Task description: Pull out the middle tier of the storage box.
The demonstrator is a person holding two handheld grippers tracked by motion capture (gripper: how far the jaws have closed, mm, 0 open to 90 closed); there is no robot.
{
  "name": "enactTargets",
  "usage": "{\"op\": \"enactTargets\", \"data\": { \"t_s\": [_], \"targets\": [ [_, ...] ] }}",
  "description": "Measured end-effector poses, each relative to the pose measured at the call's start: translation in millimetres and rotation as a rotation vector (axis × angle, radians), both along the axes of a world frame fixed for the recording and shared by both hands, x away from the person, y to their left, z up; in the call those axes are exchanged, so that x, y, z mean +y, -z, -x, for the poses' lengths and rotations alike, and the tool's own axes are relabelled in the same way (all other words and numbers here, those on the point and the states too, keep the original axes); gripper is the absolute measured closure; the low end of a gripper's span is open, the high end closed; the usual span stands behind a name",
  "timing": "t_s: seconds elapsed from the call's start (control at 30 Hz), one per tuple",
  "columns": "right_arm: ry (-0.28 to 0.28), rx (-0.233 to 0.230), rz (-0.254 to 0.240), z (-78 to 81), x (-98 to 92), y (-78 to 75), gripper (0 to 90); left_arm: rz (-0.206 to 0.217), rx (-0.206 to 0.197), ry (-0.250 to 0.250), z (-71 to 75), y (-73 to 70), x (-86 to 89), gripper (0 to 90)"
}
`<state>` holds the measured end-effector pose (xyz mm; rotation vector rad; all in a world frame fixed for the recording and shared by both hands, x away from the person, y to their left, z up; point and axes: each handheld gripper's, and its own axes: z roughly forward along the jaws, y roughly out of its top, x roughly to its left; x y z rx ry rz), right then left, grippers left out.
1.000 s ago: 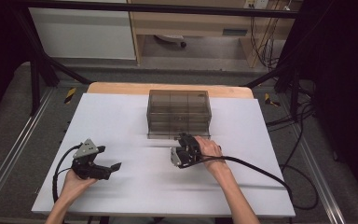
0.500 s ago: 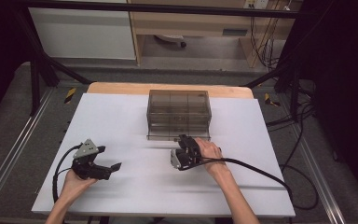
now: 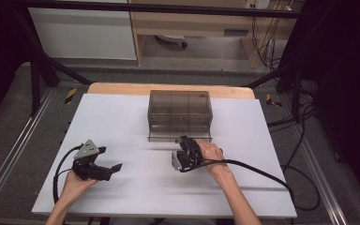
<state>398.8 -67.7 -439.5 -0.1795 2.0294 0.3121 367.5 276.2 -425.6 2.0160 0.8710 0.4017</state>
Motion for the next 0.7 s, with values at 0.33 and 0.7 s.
{"op": "enactTargets", "data": {
  "t_s": [0.33, 0.7],
  "targets": [
    [0.013, 0.008, 0.0, 0.3, 0.5, -0.4, 66.9, 0.0, 0.002, 0.001, 0.0, 0.1, -0.2, 3.3],
    [0.025, 0.033, -0.016, -1.4, 0.6, -0.4, 57.7, -0.001, 0.003, 0.003, -0.1, 0.3, -0.4, 3.4]
  ]
}}
